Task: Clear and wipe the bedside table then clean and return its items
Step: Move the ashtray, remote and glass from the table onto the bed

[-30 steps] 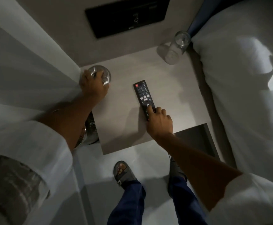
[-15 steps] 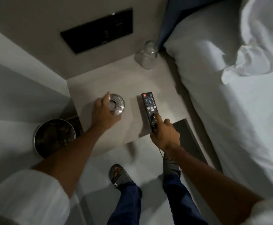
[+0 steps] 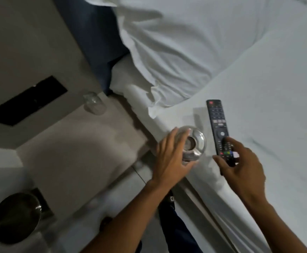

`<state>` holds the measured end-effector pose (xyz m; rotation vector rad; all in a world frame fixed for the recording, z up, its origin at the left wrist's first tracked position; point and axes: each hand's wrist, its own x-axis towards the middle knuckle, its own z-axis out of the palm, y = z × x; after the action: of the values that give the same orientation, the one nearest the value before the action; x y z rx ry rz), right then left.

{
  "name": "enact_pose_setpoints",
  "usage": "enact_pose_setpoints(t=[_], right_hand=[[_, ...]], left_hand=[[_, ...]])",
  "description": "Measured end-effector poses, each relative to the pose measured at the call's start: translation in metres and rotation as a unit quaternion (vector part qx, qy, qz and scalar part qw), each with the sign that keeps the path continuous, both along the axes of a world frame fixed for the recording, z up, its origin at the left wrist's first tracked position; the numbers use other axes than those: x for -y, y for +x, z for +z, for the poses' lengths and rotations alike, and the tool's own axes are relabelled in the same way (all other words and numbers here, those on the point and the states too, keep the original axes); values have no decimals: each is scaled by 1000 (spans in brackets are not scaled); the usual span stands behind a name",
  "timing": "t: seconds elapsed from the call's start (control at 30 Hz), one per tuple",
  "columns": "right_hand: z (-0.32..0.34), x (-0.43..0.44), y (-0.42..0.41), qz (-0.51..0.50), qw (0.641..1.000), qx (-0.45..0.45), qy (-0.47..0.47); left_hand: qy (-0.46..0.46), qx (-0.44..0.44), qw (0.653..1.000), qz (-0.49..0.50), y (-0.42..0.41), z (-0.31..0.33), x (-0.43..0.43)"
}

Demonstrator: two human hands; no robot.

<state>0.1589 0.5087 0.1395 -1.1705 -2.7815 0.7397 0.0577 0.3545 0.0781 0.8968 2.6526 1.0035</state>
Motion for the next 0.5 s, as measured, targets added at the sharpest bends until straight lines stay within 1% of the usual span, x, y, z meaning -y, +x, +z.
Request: enact_pose_setpoints(t=[0.13, 0.23, 0.33, 0.43, 0.5], right_hand=[[-7, -67, 27, -112, 993, 29, 5], [-11, -96, 39, -152, 986, 61, 20], [-18, -111, 47, -163, 982, 98, 3], [-21, -114, 46, -155, 979, 131, -8], [-17, -111, 37, -156, 978, 137, 20]], left_hand=[[-15, -21, 995, -102, 19, -4, -77], [-34, -35, 987, -154, 24, -10, -115], [-67, -26, 983, -167, 28, -18, -131], [-70, -38, 983, -167, 27, -23, -125], [-57, -46, 985, -158, 22, -21, -110]])
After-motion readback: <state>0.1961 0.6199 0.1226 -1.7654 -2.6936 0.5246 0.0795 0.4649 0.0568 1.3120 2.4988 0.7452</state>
